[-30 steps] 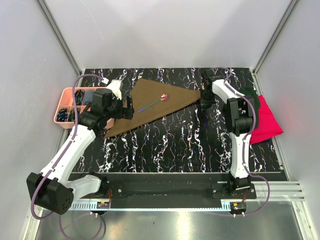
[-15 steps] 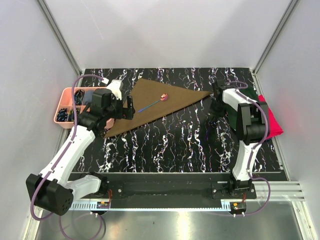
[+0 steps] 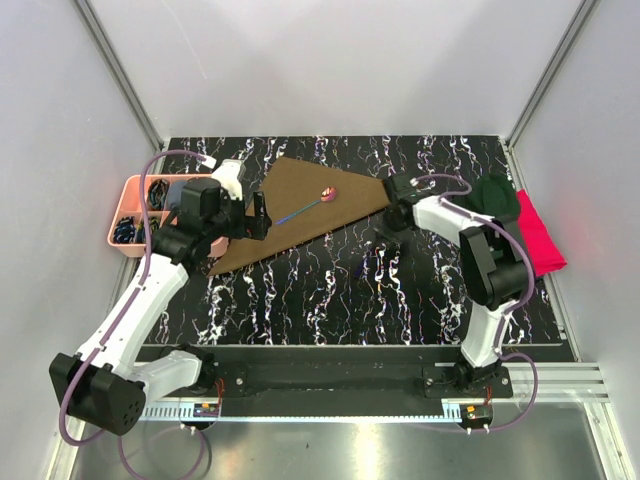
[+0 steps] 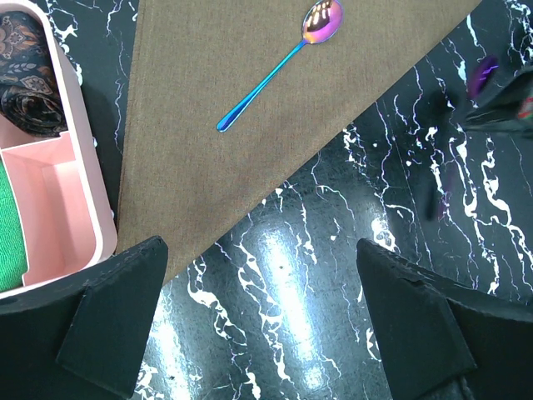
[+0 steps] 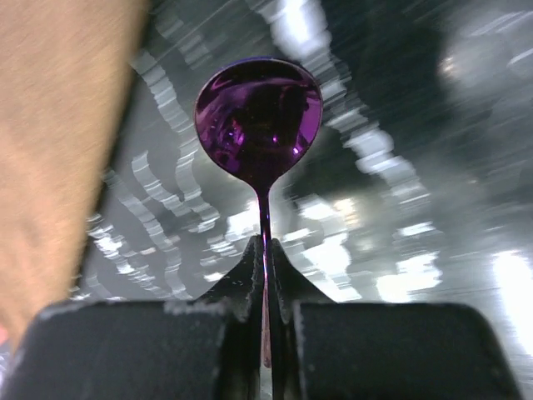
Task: Fold the napkin, place the utensils inside, and roll it up
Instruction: Grab a utensil with the right arm, then place the utensil onto the napkin
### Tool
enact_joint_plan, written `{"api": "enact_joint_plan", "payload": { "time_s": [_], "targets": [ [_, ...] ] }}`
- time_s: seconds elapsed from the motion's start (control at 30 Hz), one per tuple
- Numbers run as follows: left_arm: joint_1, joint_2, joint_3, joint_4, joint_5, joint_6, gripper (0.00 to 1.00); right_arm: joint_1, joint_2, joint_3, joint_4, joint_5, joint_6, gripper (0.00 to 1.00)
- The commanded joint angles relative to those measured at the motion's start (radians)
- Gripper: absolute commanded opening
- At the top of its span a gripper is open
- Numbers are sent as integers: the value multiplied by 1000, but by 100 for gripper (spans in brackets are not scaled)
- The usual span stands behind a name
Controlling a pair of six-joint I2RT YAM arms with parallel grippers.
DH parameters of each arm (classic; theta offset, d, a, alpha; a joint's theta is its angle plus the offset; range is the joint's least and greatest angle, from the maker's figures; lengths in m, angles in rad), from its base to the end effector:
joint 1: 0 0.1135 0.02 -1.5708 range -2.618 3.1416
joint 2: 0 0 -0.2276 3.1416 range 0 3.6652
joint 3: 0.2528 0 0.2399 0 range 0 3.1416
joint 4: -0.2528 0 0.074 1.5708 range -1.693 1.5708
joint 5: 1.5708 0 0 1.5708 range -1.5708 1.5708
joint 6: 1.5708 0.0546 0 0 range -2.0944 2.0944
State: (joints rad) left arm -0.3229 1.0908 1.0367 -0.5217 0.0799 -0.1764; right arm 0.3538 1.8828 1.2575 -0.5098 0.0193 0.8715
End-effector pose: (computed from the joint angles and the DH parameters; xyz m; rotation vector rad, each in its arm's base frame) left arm 0.2431 -0.0859 0.2928 0.2056 2.1585 -0.3748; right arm 0.3452 0.1264 0.1262 0.7110 2.6622 0.3290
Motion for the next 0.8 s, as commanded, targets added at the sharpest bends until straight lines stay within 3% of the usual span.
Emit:
{"api": "enact_joint_plan", "payload": {
  "time_s": [0.0,0.3,0.77],
  "targets": [
    [-4,-32,0,48,17,-5,99,109,54,75,114,79,224,0],
    [-4,-32,0,49,14,-6,99,235,226,319,136,85,369,0],
    [-4,-34,2,49,37,-17,99,275,275,396,168,126,555,0]
  ]
}}
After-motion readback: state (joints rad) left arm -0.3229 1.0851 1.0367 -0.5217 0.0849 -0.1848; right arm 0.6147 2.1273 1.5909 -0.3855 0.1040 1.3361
